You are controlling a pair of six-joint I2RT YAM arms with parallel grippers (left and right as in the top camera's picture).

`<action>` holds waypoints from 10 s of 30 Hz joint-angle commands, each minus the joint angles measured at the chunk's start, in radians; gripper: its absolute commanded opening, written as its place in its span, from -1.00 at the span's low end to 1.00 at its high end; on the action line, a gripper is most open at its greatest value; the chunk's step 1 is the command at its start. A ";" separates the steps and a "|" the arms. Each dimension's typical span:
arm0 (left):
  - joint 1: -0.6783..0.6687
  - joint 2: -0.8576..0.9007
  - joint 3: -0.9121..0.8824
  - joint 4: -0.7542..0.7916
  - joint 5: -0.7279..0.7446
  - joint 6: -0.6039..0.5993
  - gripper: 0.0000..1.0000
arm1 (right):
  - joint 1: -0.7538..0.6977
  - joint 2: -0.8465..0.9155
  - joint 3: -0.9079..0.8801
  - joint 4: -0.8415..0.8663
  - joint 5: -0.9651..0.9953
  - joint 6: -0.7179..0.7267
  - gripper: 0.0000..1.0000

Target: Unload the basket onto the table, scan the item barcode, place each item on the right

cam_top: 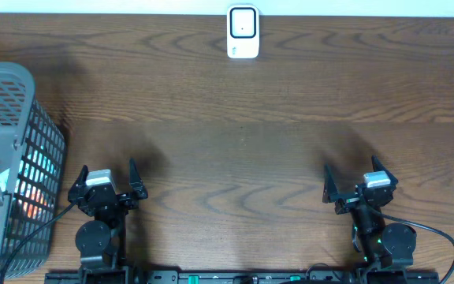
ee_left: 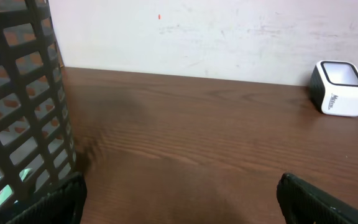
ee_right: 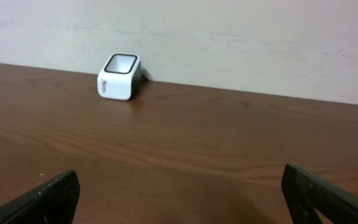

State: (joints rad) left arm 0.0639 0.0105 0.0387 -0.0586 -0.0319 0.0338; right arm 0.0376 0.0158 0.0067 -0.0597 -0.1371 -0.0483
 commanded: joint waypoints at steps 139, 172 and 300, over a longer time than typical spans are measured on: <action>0.589 1.524 2.110 -1.600 -0.209 -0.566 0.96 | 0.008 0.004 -0.001 -0.004 0.005 -0.009 0.99; 0.935 1.535 1.295 -1.104 -0.179 -0.671 0.95 | 0.008 0.004 -0.001 -0.004 0.005 -0.009 0.99; -0.566 1.884 1.419 -0.835 -0.015 -0.595 0.34 | 0.008 0.004 -0.001 -0.004 0.005 -0.009 0.98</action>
State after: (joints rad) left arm -0.4786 1.8675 1.4582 -0.8909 0.0391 -0.5743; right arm 0.0376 0.0196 0.0067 -0.0597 -0.1368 -0.0483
